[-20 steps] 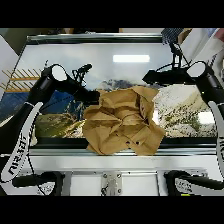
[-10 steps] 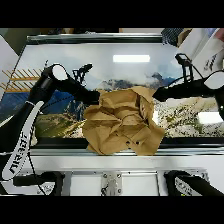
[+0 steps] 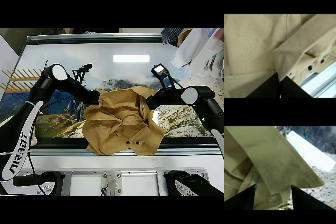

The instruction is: Fold the clothes and pants, and hang the long-sleeved shirts on hangers.

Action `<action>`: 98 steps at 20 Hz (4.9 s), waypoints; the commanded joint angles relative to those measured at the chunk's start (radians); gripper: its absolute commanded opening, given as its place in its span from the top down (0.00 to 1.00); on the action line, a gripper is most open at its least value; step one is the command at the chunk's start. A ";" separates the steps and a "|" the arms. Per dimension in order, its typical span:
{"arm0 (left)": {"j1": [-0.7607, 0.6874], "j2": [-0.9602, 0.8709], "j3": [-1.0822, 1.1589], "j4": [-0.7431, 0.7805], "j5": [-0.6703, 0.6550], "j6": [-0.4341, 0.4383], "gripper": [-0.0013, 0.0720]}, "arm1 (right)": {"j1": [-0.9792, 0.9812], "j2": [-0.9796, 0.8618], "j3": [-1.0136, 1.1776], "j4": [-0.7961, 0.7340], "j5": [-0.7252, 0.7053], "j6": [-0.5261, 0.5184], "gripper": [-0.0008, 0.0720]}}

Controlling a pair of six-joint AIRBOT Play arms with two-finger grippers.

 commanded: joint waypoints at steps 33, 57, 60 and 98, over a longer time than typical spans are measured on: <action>-0.252 0.463 0.008 0.379 -0.051 -0.194 0.97 | 0.039 0.251 0.356 -0.050 0.688 0.668 0.96; 0.235 0.225 -0.015 0.860 0.123 -0.126 0.04 | 0.119 0.165 0.245 -0.024 0.588 0.681 0.96; 0.338 0.095 -0.015 0.858 0.209 -0.126 0.04 | 0.119 0.165 0.245 -0.023 0.588 0.682 0.96; 0.569 -0.349 -0.015 0.962 0.590 -0.126 0.74 | 0.119 0.091 0.245 -0.002 0.588 0.730 0.96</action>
